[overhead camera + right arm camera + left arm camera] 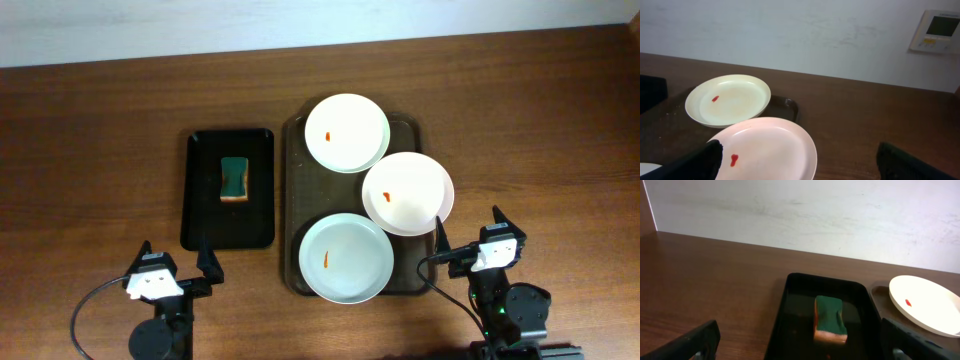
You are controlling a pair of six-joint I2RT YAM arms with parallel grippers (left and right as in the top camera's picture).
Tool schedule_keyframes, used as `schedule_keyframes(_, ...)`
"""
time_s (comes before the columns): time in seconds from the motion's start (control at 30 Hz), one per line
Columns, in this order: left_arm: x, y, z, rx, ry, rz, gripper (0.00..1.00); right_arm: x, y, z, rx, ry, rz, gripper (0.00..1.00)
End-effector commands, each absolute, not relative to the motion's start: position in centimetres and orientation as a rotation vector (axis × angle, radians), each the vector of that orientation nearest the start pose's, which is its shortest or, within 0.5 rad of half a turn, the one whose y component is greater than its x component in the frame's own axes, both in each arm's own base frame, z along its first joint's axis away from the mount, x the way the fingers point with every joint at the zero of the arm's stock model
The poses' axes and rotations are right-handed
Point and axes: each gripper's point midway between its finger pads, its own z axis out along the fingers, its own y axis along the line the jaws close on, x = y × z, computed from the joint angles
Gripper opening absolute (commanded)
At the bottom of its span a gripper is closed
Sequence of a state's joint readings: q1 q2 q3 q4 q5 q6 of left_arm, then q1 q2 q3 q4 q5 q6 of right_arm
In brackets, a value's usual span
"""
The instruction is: Clean dirty plates on tray and stack at the side
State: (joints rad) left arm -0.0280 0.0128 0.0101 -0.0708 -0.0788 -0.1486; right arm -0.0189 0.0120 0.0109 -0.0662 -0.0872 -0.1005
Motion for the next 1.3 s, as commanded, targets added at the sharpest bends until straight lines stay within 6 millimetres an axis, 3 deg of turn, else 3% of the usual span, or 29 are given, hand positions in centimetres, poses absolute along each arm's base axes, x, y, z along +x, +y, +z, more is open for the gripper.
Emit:
schedule_keyframes(0.0,24.6,0.7,15.7,-0.145,1.642,-0.052,1.00,24.6,1.3,15.7,-0.134,1.638,0.001,0.98)
schedule_keyframes(1.0,24.6,0.6,15.7,-0.143,1.642,-0.054,1.00,24.6,1.3,16.2,-0.135,1.619,0.000,0.98)
schedule_keyframes(1.13,24.6,-0.1,15.6,-0.111,1.650,-0.090,1.00,24.6,1.5,16.4,-0.140,1.610,0.006,0.98)
schedule_keyframes(1.27,24.7,-0.3,17.3,-0.100,1.582,-0.103,1.00,24.4,3.3,16.9,-0.226,1.581,0.092,0.98)
